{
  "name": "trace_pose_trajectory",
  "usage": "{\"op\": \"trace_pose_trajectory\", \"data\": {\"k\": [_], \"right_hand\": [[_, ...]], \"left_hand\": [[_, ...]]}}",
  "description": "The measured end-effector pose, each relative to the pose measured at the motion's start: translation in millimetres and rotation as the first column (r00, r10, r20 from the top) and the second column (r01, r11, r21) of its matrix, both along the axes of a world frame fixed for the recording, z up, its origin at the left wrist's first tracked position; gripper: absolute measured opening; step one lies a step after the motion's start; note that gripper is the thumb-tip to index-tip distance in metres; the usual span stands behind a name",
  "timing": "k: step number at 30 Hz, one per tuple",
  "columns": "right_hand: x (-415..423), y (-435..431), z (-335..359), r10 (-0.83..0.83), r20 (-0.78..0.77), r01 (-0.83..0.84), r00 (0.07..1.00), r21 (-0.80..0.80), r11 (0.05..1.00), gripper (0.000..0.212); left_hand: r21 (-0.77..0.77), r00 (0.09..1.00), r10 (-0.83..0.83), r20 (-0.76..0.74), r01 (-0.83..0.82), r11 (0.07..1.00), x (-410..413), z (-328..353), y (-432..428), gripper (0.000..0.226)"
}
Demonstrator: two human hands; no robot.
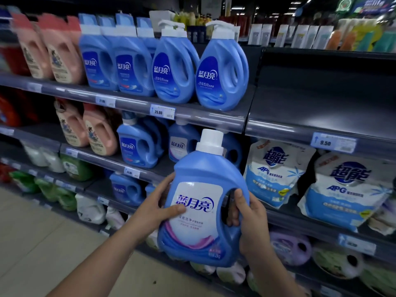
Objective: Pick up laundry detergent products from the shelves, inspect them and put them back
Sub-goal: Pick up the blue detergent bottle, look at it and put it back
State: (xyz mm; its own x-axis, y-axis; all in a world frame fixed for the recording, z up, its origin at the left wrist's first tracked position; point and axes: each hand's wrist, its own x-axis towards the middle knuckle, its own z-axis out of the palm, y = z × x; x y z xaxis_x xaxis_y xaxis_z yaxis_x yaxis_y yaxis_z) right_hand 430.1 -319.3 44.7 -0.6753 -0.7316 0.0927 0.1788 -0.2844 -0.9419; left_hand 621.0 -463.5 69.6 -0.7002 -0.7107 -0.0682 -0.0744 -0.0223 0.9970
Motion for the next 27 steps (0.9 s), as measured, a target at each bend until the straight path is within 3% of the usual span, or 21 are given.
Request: {"op": "trace_pose_trajectory", "data": {"k": [3,7,9,11,13,15,17,20,23,27], "right_hand": [[7.1,-15.5,4.2,-0.041,0.071,0.041,0.997,0.012,0.999,0.045],[15.6,-42.7,16.4,-0.083,-0.026,0.084,0.996,0.049,0.995,0.038],[22.2,-55.8,19.0,-0.091,-0.027,0.091,0.996,0.023,0.996,0.019],[30.5,-66.2,19.6,-0.109,-0.065,0.110,0.992,0.011,0.994,0.039],[43.3,-73.0,20.0,-0.072,-0.199,0.086,0.977,0.062,0.994,0.067],[59.0,-78.5,17.9,0.055,-0.338,0.008,0.940,0.183,0.983,0.105],[71.5,-86.8,11.0,0.159,-0.443,-0.022,0.882,0.299,0.954,0.130],[79.6,-102.3,5.0,0.156,-0.442,0.004,0.884,0.341,0.940,0.137],[78.5,-114.1,0.3,0.124,-0.377,0.007,0.918,0.326,0.945,0.131],[73.9,-118.2,-10.5,0.082,-0.211,-0.028,0.974,0.248,0.968,0.127]], "left_hand": [[0.232,0.981,-0.155,-0.116,0.179,0.956,7.3,-13.3,-21.2,0.102],[0.255,0.959,-0.148,-0.243,0.210,0.944,7.3,-25.1,-55.4,0.080],[0.248,0.948,-0.144,-0.283,0.217,0.944,10.2,-25.3,-74.8,0.070],[0.247,0.944,-0.140,-0.300,0.218,0.944,15.2,-28.6,-95.9,0.062],[0.259,0.943,-0.136,-0.305,0.220,0.941,21.5,-34.8,-115.8,0.060],[0.280,0.940,-0.133,-0.315,0.226,0.933,28.3,-37.5,-133.4,0.066],[0.281,0.930,-0.153,-0.335,0.254,0.926,34.7,-33.2,-145.9,0.075],[0.192,0.927,-0.198,-0.319,0.268,0.944,41.7,-23.9,-156.2,0.095],[0.037,0.925,-0.254,-0.284,0.275,0.961,49.5,-12.7,-163.3,0.100],[-0.179,0.875,-0.435,-0.213,0.402,0.898,62.2,6.6,-170.4,0.101]]}}
